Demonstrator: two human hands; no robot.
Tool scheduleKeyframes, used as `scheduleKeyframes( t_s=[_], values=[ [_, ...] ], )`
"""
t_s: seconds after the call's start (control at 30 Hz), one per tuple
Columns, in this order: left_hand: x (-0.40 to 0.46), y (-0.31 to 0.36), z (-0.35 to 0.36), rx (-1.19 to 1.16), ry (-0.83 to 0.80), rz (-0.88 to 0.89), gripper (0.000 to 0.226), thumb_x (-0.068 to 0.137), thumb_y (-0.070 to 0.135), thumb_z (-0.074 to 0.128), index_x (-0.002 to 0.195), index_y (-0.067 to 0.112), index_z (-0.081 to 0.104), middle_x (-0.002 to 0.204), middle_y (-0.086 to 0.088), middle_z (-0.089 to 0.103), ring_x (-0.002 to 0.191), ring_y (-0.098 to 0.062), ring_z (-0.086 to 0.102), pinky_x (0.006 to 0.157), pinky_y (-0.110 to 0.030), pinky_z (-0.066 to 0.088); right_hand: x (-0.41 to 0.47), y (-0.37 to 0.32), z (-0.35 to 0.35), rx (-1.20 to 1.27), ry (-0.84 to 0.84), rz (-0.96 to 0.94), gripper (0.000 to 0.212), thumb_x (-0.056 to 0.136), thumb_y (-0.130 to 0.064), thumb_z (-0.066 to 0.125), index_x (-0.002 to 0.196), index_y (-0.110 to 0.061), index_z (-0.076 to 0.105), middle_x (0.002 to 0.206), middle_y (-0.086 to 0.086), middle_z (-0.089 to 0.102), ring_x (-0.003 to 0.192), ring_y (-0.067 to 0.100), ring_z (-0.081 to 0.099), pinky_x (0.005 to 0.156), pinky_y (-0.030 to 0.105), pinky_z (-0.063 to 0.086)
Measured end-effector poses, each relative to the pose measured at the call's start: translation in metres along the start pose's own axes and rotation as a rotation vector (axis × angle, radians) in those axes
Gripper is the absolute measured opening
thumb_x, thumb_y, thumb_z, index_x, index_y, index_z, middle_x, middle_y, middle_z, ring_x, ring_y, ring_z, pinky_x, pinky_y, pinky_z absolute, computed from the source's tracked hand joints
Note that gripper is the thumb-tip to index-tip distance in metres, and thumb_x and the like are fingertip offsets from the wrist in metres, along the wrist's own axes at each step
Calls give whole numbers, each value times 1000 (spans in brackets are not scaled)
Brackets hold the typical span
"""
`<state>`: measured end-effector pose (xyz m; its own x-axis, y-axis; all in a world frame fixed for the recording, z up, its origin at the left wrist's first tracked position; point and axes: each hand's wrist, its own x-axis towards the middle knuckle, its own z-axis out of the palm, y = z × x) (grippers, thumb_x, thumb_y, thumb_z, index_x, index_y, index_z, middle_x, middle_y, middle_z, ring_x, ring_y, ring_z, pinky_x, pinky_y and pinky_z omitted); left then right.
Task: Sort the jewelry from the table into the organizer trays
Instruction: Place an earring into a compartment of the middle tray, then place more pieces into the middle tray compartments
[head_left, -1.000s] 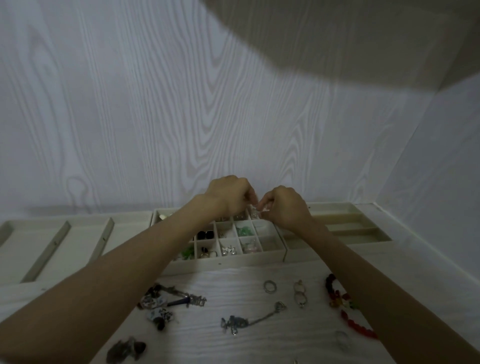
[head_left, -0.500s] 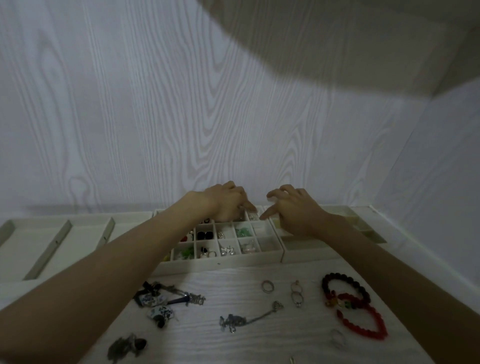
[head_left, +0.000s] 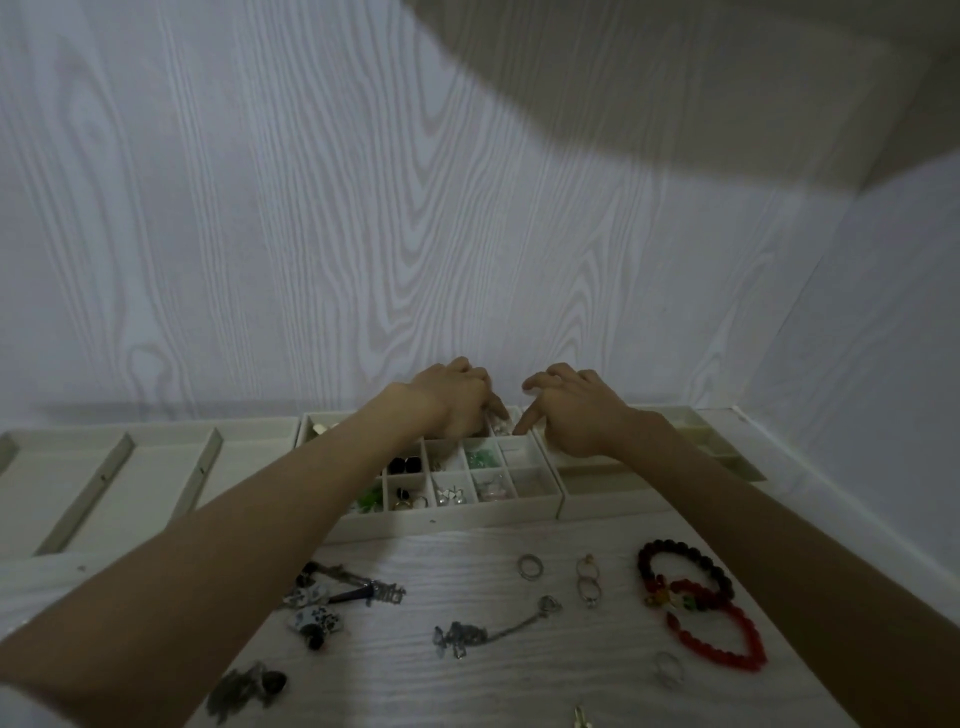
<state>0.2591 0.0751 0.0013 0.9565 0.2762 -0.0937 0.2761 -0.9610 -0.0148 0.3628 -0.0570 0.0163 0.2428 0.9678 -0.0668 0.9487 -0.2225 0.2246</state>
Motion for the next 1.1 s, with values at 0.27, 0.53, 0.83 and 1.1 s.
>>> scheduleKeyframes(
  t_s=[0.27,0.53,0.83,1.1],
  values=[
    [1,6,-1,11,-44,7,46,98,21,40,142,34,38,145,-2,36,131,-24,28,104,-35,32,-5,1,3,30,23,7,48,89,-6,44,124,-35,59,150,3,31,138,22,23,106,37,24],
    [-11,4,5,-186,43,-44,45,96,15,39,136,32,48,137,-2,47,124,-25,35,101,-37,36,-25,7,-1,193,100,12,44,86,-3,47,115,-31,66,137,3,48,128,21,36,97,33,31],
    [-106,45,1,-382,166,2,43,91,10,52,131,24,56,133,-2,53,118,-21,48,98,-37,42,-128,-11,5,412,181,-27,29,90,-8,52,102,-26,72,112,-6,64,105,9,49,91,25,38],
    [-182,100,37,-698,218,-66,35,92,10,53,121,27,61,122,9,60,101,-8,56,90,-30,48,-192,-56,32,632,147,48,18,90,-28,59,102,-30,72,99,-13,68,81,-2,54,71,15,42]
  ],
)
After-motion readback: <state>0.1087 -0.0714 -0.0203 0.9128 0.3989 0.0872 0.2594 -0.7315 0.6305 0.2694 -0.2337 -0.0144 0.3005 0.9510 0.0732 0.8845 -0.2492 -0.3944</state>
